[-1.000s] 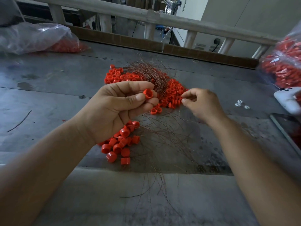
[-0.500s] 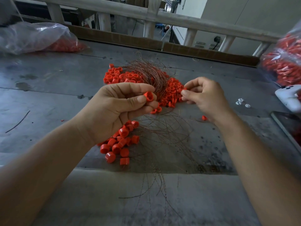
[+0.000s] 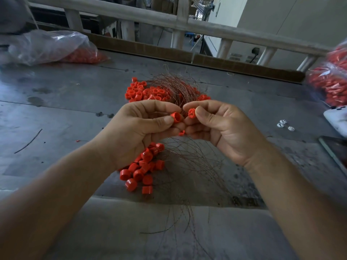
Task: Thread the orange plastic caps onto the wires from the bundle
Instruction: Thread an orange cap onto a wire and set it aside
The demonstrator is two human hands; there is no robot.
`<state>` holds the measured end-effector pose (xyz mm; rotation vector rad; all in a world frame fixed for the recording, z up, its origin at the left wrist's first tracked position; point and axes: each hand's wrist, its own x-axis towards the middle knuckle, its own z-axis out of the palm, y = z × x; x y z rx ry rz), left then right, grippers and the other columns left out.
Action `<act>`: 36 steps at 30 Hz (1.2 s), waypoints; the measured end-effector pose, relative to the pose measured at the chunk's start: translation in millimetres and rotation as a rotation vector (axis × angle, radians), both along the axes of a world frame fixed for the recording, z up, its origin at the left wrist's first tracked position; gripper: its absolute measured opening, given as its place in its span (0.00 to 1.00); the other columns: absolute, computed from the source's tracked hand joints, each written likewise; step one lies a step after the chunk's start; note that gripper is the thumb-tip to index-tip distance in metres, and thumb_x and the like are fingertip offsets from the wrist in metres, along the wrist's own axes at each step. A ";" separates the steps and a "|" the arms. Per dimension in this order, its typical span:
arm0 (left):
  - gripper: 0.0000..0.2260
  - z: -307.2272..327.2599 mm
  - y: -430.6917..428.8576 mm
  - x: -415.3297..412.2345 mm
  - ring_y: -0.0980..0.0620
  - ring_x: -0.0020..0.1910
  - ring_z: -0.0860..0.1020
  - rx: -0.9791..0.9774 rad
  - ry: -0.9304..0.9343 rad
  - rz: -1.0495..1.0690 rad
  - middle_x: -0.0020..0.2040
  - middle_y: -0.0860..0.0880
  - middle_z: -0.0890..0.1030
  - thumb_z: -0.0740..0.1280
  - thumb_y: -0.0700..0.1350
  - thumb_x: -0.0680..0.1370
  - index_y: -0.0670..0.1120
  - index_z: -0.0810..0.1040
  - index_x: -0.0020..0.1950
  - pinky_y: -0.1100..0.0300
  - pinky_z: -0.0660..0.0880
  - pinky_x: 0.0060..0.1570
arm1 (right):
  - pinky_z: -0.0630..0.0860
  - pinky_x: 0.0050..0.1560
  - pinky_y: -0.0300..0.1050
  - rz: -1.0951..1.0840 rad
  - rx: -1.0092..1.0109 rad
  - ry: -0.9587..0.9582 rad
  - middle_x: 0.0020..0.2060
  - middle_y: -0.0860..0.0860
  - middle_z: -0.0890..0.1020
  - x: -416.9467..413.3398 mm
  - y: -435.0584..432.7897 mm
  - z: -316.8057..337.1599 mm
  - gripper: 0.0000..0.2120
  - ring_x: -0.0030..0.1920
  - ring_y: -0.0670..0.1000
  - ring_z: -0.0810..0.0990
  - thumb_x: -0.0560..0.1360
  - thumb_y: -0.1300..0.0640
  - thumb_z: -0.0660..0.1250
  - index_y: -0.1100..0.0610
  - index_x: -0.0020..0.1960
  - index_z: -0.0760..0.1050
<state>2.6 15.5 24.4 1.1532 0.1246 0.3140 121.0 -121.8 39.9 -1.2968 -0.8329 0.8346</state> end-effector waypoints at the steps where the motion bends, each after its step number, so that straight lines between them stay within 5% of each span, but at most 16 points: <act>1: 0.09 0.1 0.1 0.0 0.50 0.36 0.83 0.000 -0.002 0.001 0.37 0.42 0.83 0.65 0.34 0.65 0.41 0.83 0.39 0.65 0.78 0.35 | 0.78 0.36 0.37 0.001 0.000 0.003 0.32 0.50 0.82 -0.1 0.1 -0.2 0.10 0.33 0.46 0.81 0.68 0.57 0.63 0.58 0.46 0.77; 7: 0.08 1.4 0.1 -0.3 0.51 0.36 0.83 0.004 0.000 0.016 0.37 0.42 0.84 0.65 0.34 0.65 0.40 0.83 0.39 0.65 0.78 0.34 | 0.79 0.40 0.41 -0.024 -0.009 -0.045 0.34 0.50 0.83 0.0 0.3 -1.1 0.10 0.36 0.47 0.82 0.66 0.58 0.64 0.59 0.47 0.76; 12: 0.10 1.0 -1.9 -0.1 0.51 0.36 0.83 0.052 0.019 0.068 0.36 0.44 0.83 0.65 0.34 0.64 0.38 0.78 0.44 0.66 0.78 0.34 | 0.81 0.44 0.49 -0.135 0.037 -0.329 0.36 0.50 0.82 -7.8 2.1 -3.6 0.08 0.40 0.49 0.82 0.66 0.58 0.66 0.54 0.45 0.78; 18: 0.09 3.1 -5.8 -0.5 0.52 0.34 0.83 0.089 0.007 0.090 0.34 0.45 0.83 0.66 0.35 0.63 0.39 0.78 0.42 0.67 0.77 0.33 | 0.80 0.44 0.41 -0.237 0.093 -0.698 0.40 0.45 0.81 -17.5 4.3 -6.2 0.12 0.41 0.45 0.82 0.70 0.65 0.69 0.50 0.46 0.76; 24: 0.09 1.9 -7.4 -0.3 0.53 0.33 0.83 0.175 0.007 0.133 0.33 0.46 0.83 0.67 0.36 0.63 0.41 0.79 0.41 0.67 0.77 0.34 | 0.79 0.44 0.38 -0.304 0.098 -0.894 0.42 0.45 0.80 -19.8 3.6 -8.5 0.11 0.43 0.44 0.82 0.69 0.65 0.70 0.59 0.51 0.78; 36: 0.09 -1.2 -7.6 -2.0 0.53 0.35 0.83 0.334 -0.007 0.158 0.35 0.47 0.84 0.68 0.38 0.63 0.47 0.81 0.40 0.68 0.77 0.35 | 0.78 0.45 0.33 -0.372 0.118 -0.998 0.41 0.46 0.79 -21.0 3.5 -11.0 0.11 0.46 0.43 0.80 0.67 0.64 0.71 0.63 0.49 0.80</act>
